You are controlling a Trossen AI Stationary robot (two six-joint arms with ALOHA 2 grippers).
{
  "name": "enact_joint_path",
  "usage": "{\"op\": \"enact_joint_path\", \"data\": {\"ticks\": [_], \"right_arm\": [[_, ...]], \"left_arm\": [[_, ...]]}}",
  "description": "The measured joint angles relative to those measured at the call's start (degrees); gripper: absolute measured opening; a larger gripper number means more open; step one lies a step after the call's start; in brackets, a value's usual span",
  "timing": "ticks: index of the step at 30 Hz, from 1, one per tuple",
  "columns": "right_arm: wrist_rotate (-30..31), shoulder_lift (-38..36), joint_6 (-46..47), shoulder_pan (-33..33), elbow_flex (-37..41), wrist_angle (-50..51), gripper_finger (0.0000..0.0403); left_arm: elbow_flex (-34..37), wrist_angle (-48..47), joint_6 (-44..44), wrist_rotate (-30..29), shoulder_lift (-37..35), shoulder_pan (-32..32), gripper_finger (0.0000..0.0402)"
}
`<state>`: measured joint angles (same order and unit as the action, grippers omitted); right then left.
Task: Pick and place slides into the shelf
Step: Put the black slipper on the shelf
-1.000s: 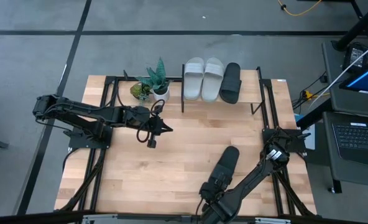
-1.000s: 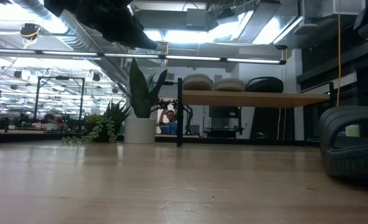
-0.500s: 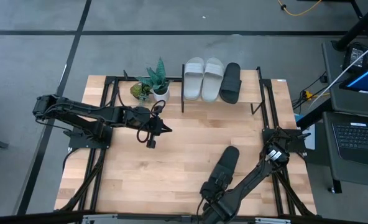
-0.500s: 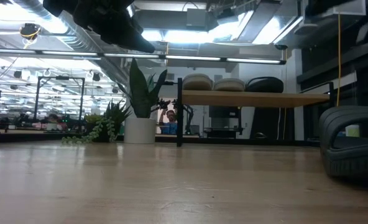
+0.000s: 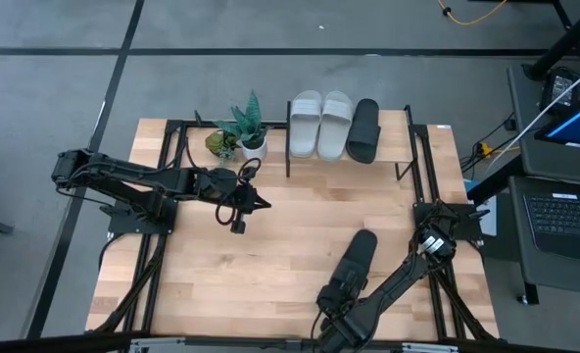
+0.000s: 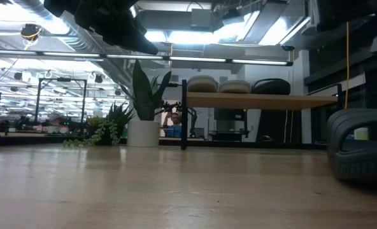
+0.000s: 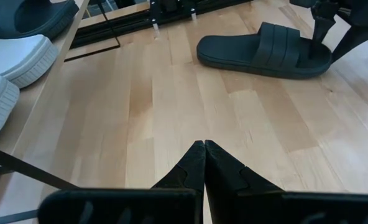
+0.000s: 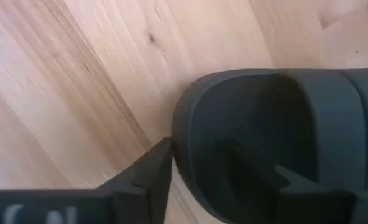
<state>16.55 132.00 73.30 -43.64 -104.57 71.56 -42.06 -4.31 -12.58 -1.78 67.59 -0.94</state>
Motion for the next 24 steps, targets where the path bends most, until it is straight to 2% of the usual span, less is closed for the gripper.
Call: {"op": "enact_joint_path", "data": {"ticks": [8, 16, 24], "right_arm": [[-0.12, -0.07, 0.00, 0.00, -0.04, 0.05, 0.0025], [-0.22, -0.07, -0.02, 0.02, -1.10, 1.10, 0.0022], [-0.39, -0.07, 0.06, -0.12, -8.71, 9.05, 0.0022]], "left_arm": [[0.00, 0.01, 0.10, 0.00, 0.00, -0.01, 0.0000], [0.00, 0.01, 0.15, 0.00, 0.00, -0.01, 0.0000], [0.00, 0.01, 0.15, 0.00, 0.00, 0.01, 0.0000]]}}
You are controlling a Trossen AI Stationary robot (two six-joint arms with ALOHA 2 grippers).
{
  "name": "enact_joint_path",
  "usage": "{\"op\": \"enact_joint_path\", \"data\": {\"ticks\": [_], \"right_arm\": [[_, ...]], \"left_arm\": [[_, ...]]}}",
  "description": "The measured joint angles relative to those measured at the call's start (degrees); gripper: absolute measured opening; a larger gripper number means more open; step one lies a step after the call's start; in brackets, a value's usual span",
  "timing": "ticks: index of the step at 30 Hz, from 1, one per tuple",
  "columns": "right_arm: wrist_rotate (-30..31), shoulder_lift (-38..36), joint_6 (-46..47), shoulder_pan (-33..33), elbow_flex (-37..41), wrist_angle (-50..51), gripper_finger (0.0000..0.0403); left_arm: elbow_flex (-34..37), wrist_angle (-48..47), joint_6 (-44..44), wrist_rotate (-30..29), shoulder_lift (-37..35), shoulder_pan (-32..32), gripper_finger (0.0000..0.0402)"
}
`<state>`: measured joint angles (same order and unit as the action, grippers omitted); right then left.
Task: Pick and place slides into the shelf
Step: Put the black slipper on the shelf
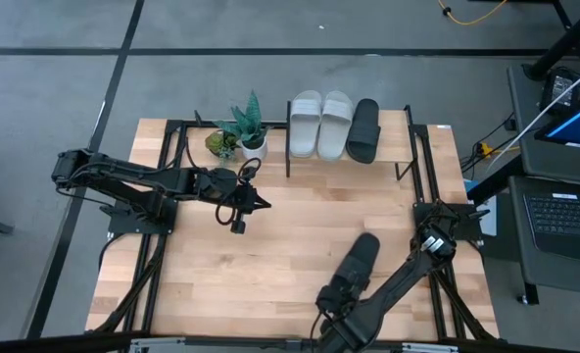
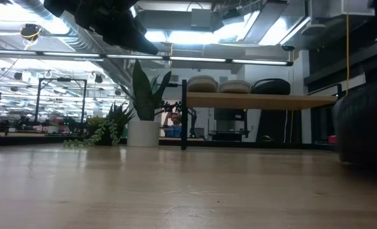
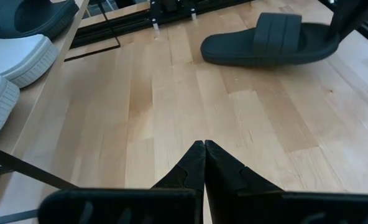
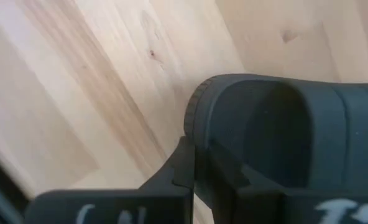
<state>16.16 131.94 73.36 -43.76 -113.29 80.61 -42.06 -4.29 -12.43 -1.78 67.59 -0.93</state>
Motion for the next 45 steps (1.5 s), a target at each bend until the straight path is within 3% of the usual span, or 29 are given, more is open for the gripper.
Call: {"op": "enact_joint_path", "data": {"ticks": [7, 16, 24, 28, 45], "right_arm": [[0.63, 0.02, 0.08, -0.64, -8.74, 9.49, 0.0022], [6.81, -0.55, -3.48, -1.08, -17.39, 9.36, 0.0022], [10.35, -0.57, -8.75, -1.06, -19.91, 9.54, 0.0022], [14.99, -0.95, -14.85, -0.91, -21.80, 9.11, 0.0022], [22.55, -12.33, -32.04, 3.60, -19.33, 9.39, 0.0022]], "left_arm": [[0.00, 0.00, -0.12, -0.01, 0.00, 0.00, 0.0000], [0.00, 0.00, -0.13, -0.01, -0.02, -0.01, 0.0000], [0.00, -0.02, -0.13, 0.00, -0.02, 0.00, 0.0000], [0.00, 0.00, -0.11, 0.00, -0.02, 0.00, 0.0000], [0.00, 0.24, 0.28, -0.01, -0.02, -2.99, 0.0000]]}}
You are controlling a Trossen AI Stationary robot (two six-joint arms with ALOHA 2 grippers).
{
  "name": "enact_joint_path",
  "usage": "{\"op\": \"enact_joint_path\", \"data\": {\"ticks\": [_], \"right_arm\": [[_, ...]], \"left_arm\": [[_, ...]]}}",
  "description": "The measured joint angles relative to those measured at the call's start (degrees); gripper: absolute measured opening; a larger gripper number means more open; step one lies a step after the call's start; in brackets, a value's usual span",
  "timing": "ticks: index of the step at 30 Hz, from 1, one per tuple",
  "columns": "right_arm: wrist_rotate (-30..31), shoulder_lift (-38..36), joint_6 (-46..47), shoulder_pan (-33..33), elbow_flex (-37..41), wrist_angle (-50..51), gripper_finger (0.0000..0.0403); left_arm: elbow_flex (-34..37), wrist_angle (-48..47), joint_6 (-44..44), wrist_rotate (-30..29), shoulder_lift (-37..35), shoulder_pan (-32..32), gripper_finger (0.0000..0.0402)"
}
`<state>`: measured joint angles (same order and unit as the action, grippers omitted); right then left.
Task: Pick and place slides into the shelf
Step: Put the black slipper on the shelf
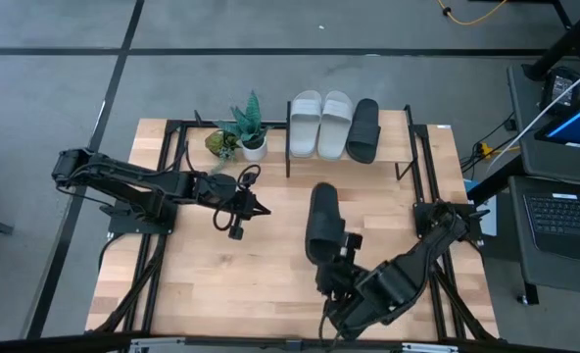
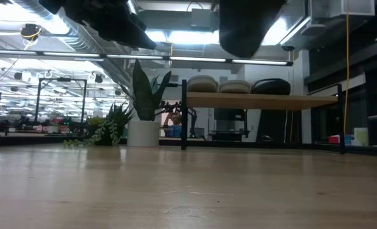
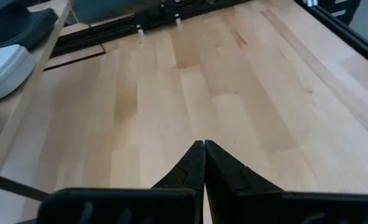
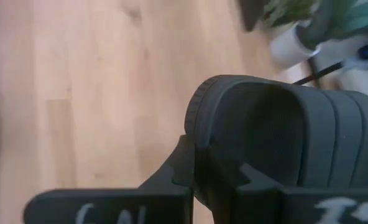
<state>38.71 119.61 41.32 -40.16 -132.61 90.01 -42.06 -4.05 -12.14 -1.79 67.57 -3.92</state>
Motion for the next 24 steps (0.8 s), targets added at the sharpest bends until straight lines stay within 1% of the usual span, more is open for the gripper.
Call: {"op": "enact_joint_path", "data": {"ticks": [4, 6, 11, 18, 21, 24], "right_arm": [[4.95, -3.46, -1.75, -0.36, 4.05, 0.06, 0.0022], [6.16, -5.31, -1.15, -0.76, 6.55, 0.00, 0.0022], [6.22, -10.76, 1.35, -0.96, 14.44, -0.08, 0.0022], [6.52, -22.19, 4.92, -0.92, 28.54, 0.03, 0.0022], [8.10, -27.27, 4.32, -0.90, 33.36, -0.06, 0.0022], [8.55, -31.60, 0.18, -0.87, 37.58, 0.15, 0.0021]], "left_arm": [[0.00, 0.00, 0.00, -0.01, 0.00, -0.82, 0.0000], [0.00, -0.02, 0.00, -0.01, 0.00, -0.98, 0.0000], [0.00, 0.10, 0.02, -0.01, 0.00, -0.99, 0.0000], [0.00, 0.22, 1.46, -0.01, 0.00, -0.99, 0.0000], [0.00, 0.25, 1.51, -0.01, 0.00, -0.99, 0.0000], [0.00, 0.28, 1.51, -0.01, 0.00, -0.99, 0.0000]]}}
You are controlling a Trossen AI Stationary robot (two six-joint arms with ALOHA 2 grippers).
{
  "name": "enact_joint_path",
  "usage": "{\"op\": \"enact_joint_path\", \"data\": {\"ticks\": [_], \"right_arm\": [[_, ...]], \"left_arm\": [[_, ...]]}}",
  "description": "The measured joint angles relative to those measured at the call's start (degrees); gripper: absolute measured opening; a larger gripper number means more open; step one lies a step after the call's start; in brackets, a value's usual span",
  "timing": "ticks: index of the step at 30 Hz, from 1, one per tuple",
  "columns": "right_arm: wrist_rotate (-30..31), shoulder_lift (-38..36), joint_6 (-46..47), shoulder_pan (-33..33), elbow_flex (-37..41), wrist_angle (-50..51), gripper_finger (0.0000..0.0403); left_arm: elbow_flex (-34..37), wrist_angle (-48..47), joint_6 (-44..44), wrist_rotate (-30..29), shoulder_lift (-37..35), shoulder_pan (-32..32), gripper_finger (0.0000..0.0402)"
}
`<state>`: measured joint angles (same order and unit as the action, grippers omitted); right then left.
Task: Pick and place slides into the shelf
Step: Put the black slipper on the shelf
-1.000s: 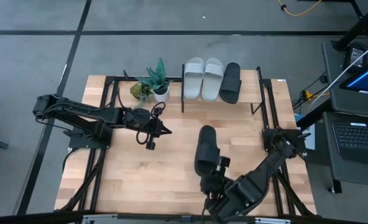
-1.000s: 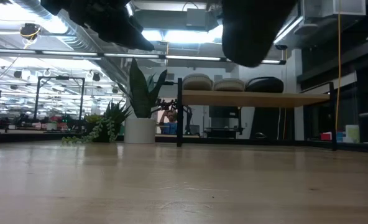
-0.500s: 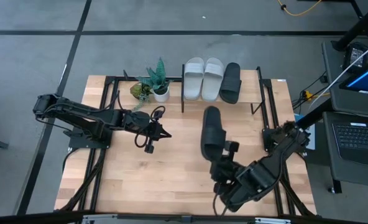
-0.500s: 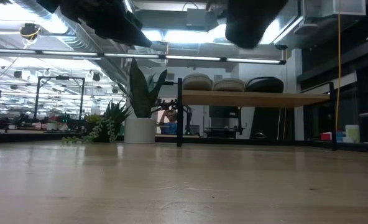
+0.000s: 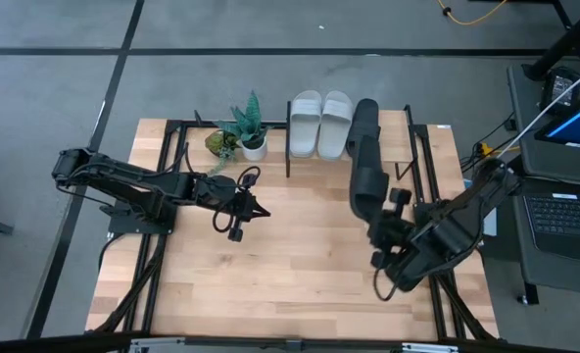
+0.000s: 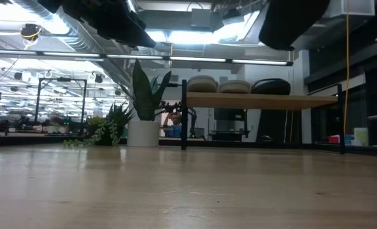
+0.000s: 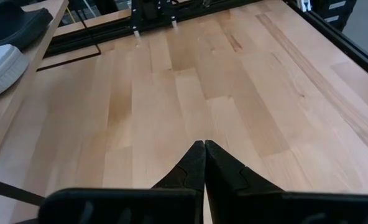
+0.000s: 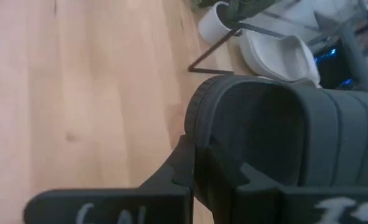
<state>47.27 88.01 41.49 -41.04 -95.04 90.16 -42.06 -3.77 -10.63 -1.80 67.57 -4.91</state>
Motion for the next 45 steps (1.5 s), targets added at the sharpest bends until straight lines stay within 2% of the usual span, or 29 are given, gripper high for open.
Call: {"op": "enact_joint_path", "data": {"ticks": [8, 20, 34, 45], "right_arm": [[-0.16, -10.04, -10.19, 1.09, 8.51, -0.21, 0.0021], [-0.44, -24.56, -15.10, 11.03, 21.02, -0.04, 0.0021], [-2.28, -25.98, -26.78, 19.30, 25.46, -0.19, 0.0021], [-5.63, -26.29, -29.20, 26.20, 25.46, -0.15, 0.0021]], "left_arm": [[0.00, 0.09, 0.01, -0.02, 0.00, 0.00, 0.0000], [0.00, 1.86, 0.10, -0.66, 0.00, 0.00, 0.0000], [0.00, 3.05, 0.02, -0.70, 0.00, 0.00, 0.0000], [0.00, 4.00, -0.02, -0.70, 0.00, 0.00, 0.0000]]}}
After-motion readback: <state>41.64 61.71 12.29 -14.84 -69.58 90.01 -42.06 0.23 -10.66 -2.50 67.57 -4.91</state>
